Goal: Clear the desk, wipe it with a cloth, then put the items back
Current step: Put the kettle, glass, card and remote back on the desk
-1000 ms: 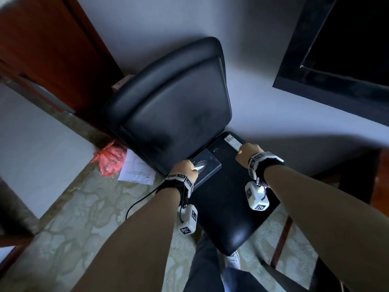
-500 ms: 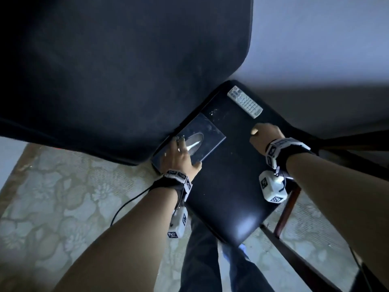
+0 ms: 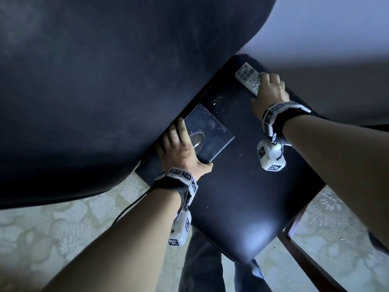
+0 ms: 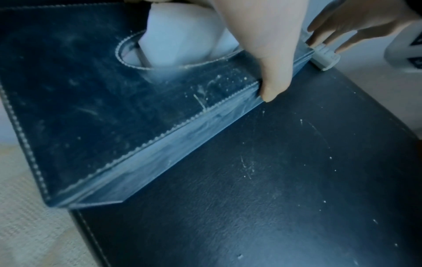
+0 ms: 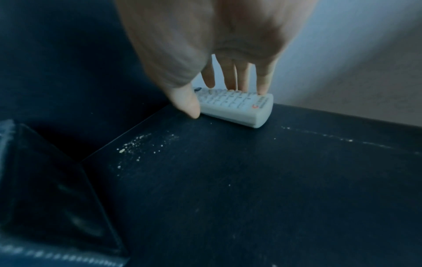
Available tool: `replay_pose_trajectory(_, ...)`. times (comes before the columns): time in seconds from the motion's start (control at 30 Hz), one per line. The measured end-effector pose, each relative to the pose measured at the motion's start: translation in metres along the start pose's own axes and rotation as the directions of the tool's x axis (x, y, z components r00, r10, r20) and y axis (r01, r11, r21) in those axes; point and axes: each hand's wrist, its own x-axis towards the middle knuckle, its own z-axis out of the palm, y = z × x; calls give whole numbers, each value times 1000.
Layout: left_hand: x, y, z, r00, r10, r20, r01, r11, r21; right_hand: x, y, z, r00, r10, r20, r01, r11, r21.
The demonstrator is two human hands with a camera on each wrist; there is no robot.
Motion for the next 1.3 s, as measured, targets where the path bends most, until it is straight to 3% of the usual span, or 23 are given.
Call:
replay_pose_trajectory(0.4,3,1,2,998,-33,45,33,999,1,13,-14,12,993,92,-74,-99,990,-101)
replay_pose_trajectory(0.6,1,4,-2,997,-29,70,26,999,38,-14,-10,8,988,146,50,-142,987,-72)
replay_pose_trajectory(0.8,-9,16,-23,995,-63,78,60,998,36,-67,17,-12,984,95,148,-85,994,-71)
replay_pose_trajectory(0.93,-41,33,-52,993,-96,71,93,995,47,-107,35,-45,988,56,146,-40,993,-110)
replay_pose_trajectory(1.1,-89,73,-120,990,-54,131,46,997,68,-161,48,-120,996,-27,81,30,999,-36)
replay_pose_trajectory(1.3,-174,119,-222,998,52,37,-56,993,102,-260,74,-220,998,-67,13,66,996,59)
